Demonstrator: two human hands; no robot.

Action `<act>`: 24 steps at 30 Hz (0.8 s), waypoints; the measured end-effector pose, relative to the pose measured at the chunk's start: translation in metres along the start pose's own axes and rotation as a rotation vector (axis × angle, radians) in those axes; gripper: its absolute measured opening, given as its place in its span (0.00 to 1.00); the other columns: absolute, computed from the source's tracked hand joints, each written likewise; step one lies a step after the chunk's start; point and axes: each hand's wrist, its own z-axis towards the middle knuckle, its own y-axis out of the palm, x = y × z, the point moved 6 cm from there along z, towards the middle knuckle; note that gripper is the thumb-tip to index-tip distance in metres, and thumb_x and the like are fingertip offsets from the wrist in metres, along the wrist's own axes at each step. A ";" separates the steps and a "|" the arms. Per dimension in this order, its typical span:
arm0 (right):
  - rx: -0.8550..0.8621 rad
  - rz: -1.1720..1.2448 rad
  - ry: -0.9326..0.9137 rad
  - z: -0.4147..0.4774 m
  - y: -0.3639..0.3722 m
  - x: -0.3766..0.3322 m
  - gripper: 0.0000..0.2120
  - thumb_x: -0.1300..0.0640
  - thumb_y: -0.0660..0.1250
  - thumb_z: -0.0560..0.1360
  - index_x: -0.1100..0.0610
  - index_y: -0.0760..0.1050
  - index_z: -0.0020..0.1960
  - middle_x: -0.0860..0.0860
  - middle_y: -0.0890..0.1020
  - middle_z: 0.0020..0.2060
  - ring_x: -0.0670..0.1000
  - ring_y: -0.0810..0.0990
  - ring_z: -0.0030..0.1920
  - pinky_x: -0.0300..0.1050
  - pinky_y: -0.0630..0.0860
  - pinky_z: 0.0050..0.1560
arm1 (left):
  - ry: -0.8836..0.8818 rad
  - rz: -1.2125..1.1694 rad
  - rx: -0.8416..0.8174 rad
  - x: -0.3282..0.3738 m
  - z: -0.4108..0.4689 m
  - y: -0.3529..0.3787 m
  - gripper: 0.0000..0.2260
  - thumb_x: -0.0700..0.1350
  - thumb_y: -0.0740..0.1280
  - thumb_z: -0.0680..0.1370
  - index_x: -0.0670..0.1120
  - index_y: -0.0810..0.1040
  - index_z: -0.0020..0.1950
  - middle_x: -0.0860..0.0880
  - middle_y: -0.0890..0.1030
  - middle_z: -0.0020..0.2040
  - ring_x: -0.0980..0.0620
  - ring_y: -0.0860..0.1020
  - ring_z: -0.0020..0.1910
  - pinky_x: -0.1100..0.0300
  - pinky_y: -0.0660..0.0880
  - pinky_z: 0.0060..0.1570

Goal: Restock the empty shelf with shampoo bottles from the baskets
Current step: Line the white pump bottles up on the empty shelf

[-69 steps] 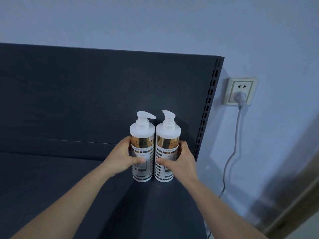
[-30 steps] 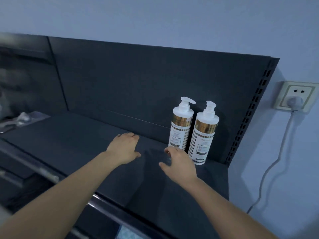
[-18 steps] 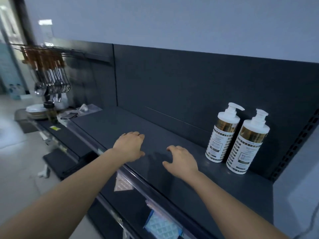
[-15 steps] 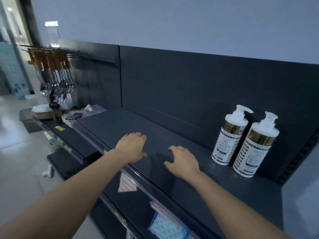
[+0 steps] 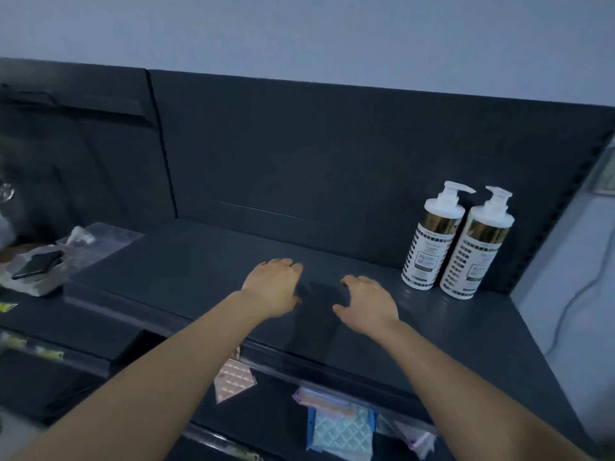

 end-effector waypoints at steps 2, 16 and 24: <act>0.018 -0.005 0.074 -0.007 -0.002 0.001 0.25 0.46 0.66 0.76 0.54 0.68 0.69 0.53 0.75 0.62 0.55 0.72 0.64 0.50 0.74 0.60 | 0.073 -0.015 0.000 0.003 0.005 -0.002 0.20 0.53 0.67 0.76 0.44 0.71 0.64 0.46 0.74 0.57 0.46 0.73 0.59 0.53 0.70 0.57; 0.088 -0.087 0.406 -0.091 -0.023 0.042 0.23 0.47 0.66 0.76 0.56 0.70 0.67 0.55 0.76 0.60 0.58 0.73 0.64 0.52 0.74 0.61 | 0.411 -0.097 -0.005 0.074 0.002 -0.002 0.17 0.54 0.69 0.76 0.45 0.72 0.58 0.48 0.74 0.54 0.49 0.72 0.55 0.58 0.65 0.47; 0.180 -0.084 0.770 -0.171 -0.033 0.053 0.22 0.47 0.66 0.76 0.55 0.70 0.67 0.53 0.76 0.60 0.57 0.73 0.64 0.52 0.74 0.59 | 0.756 -0.125 -0.024 0.135 -0.009 -0.004 0.20 0.54 0.68 0.76 0.45 0.71 0.63 0.47 0.74 0.58 0.47 0.72 0.60 0.52 0.72 0.55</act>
